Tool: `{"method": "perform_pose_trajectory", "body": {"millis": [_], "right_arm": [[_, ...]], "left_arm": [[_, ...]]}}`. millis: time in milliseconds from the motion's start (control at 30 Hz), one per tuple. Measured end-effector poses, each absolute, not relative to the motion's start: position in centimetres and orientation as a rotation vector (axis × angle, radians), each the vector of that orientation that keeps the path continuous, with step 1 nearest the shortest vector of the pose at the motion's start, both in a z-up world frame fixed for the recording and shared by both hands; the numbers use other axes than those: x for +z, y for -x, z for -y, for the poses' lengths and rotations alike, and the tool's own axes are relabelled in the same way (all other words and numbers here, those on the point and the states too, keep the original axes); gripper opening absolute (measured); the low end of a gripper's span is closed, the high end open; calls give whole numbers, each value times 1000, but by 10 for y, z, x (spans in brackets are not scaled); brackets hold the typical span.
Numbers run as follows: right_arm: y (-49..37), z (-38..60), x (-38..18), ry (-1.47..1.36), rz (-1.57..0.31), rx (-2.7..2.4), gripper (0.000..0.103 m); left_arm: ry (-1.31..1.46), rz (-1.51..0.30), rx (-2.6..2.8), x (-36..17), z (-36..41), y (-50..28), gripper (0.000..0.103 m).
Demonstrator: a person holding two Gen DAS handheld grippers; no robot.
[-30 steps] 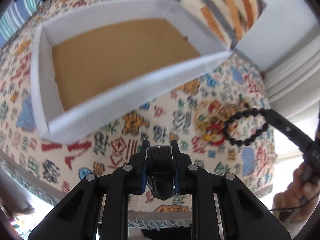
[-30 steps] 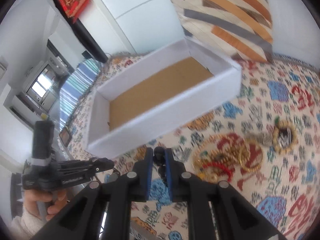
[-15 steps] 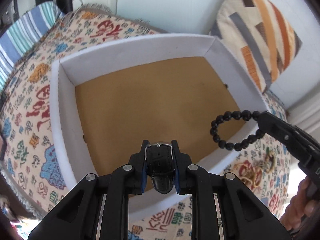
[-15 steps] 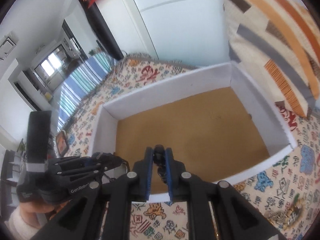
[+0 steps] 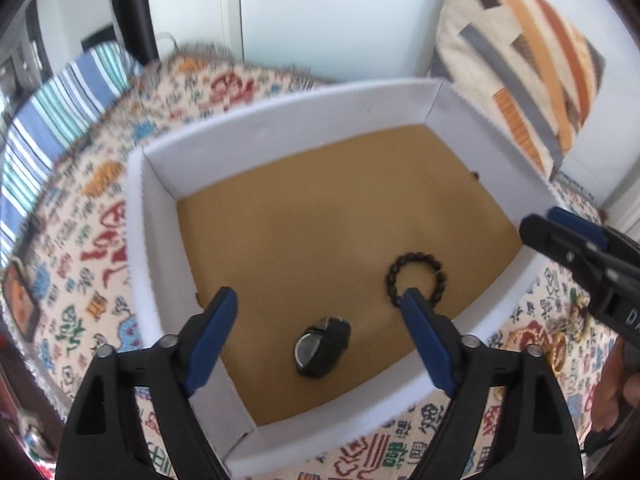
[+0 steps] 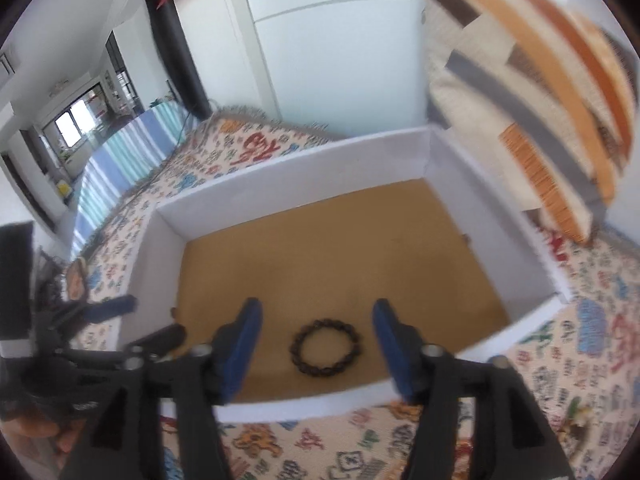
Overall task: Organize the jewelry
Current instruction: 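Move both tools back over the remaining jewelry pile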
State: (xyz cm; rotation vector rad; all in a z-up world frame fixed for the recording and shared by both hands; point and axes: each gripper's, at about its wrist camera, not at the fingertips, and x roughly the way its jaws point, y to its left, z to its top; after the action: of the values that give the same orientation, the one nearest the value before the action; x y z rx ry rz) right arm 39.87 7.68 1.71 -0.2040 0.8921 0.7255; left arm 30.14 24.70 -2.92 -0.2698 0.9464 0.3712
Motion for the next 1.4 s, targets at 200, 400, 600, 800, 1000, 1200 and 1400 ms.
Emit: {"method": "perform_pose_trajectory", "body": {"millis": [200, 400, 600, 800, 1000, 1200, 1400], "right_arm": [[-356, -16, 20, 267, -791, 615, 75], [-308, 44, 17, 296, -752, 526, 77], [-271, 108, 5, 264, -786, 436, 80], [-235, 157, -6, 225, -815, 376, 80], [-204, 193, -13, 194, -833, 321, 81], [-182, 212, -13, 173, -846, 274, 81], [-162, 225, 4, 130, -838, 251, 81]], "left_arm": [[237, -783, 264, -12, -193, -259, 99], [195, -760, 153, -26, -134, -232, 99], [191, -887, 52, -53, -86, -216, 99], [127, -907, 39, -67, -51, -190, 99], [53, -882, 17, -60, -24, -174, 99], [-86, -854, 9, -54, -5, -161, 100], [-28, -905, 7, -69, -38, -134, 100]]}}
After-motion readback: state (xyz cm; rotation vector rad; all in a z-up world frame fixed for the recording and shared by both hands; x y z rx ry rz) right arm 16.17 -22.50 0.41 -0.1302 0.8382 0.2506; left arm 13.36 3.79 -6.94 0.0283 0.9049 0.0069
